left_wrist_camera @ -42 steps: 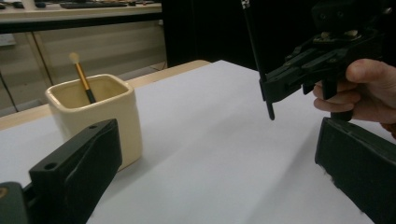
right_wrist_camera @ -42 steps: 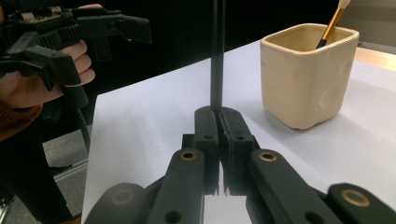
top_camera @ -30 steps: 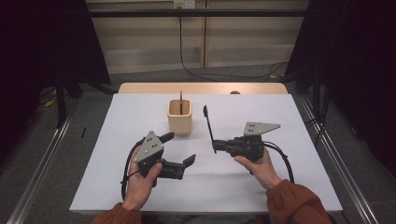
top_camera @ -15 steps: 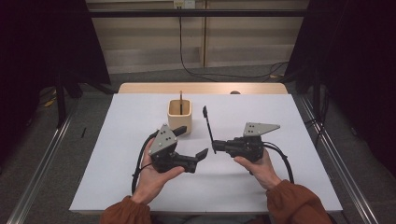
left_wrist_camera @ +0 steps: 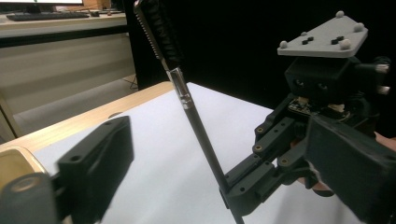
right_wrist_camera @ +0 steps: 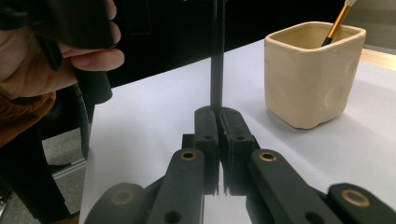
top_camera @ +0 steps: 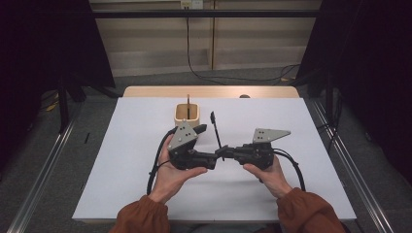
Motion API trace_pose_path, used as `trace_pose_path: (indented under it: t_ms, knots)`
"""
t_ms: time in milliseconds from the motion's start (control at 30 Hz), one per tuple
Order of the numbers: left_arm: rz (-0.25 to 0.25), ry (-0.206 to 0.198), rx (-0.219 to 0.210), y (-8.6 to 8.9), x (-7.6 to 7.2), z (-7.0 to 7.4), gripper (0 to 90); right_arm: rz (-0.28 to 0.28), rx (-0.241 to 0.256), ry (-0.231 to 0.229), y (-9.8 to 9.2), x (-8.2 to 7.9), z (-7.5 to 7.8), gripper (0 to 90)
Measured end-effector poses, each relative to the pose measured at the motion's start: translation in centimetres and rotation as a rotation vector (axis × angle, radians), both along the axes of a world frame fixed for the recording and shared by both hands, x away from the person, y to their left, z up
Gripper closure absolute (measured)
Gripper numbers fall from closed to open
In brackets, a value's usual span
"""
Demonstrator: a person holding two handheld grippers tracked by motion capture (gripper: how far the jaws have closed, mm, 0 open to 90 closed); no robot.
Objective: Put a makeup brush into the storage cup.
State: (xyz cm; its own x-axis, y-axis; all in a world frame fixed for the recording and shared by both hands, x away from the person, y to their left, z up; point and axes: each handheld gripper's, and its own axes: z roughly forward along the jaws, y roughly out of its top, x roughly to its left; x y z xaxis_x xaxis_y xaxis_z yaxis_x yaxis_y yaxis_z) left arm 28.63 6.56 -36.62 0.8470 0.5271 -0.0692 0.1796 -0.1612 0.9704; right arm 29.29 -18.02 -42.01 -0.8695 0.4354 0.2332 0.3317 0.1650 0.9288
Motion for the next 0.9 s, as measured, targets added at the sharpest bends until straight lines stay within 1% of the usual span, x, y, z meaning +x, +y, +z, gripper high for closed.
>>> trace_pose_path:
  t_ms: [33,100,167,200,233,333,400,433,467,500,567,600,667,733,767,867,900]
  knots:
    - [0.009,0.002,-0.003,0.0,0.1,0.0,11.1,0.0,0.0,0.001,0.0,0.0,0.0,86.9]
    - [0.011,0.003,-0.004,0.0,0.4,-0.1,15.3,0.002,0.0,0.002,0.0,0.0,0.0,86.9]
    - [0.025,0.002,-0.009,0.0,0.6,0.0,18.0,0.003,-0.001,0.001,0.0,0.0,0.0,86.9]
    - [0.026,0.002,-0.003,-0.1,0.8,0.2,20.0,0.002,-0.002,0.001,0.0,0.0,0.0,86.9]
    - [0.022,0.004,-0.008,-0.1,0.9,0.2,20.6,0.002,-0.004,-0.001,0.0,0.0,0.0,86.9]
    - [0.027,0.009,-0.009,-0.3,1.0,0.5,27.3,0.0,-0.004,-0.004,0.0,-0.1,-0.1,86.9]
    - [0.028,0.019,-0.02,-0.4,1.2,0.6,31.6,0.001,0.0,-0.004,0.0,-0.1,0.0,86.9]
    - [0.029,0.021,-0.014,-0.5,1.2,0.6,36.8,-0.001,-0.001,-0.005,0.0,-0.1,0.0,86.9]
    - [0.037,0.024,-0.015,-0.6,1.3,0.6,42.0,-0.003,0.001,-0.005,0.0,-0.1,0.0,86.9]
    - [0.042,0.027,-0.02,-0.6,1.4,0.6,42.5,-0.003,0.003,-0.004,0.0,-0.1,-0.1,86.9]
    - [0.037,0.033,-0.012,-0.8,1.4,0.4,47.9,-0.007,0.002,-0.005,-0.1,-0.1,0.0,86.9]
    - [0.034,0.032,-0.017,-0.8,1.5,0.4,48.6,-0.007,0.002,-0.005,-0.1,-0.1,0.0,86.9]
    - [0.031,0.047,-0.022,-0.9,1.5,0.3,52.9,-0.008,0.0,-0.006,-0.1,-0.1,0.0,86.9]
    - [0.04,0.049,-0.024,-0.9,1.5,0.3,56.2,-0.011,0.0,-0.006,-0.1,-0.1,0.0,86.9]
    - [0.037,0.056,-0.033,-0.9,1.5,0.3,57.5,-0.019,-0.005,-0.008,-0.2,-0.1,0.0,86.9]
    - [0.062,0.059,-0.032,-0.8,1.5,0.3,60.4,-0.027,0.003,-0.005,-0.3,0.0,0.0,86.9]
    - [0.06,0.06,-0.035,-0.8,1.6,0.3,61.1,-0.029,0.003,-0.004,-0.4,0.0,0.0,86.9]
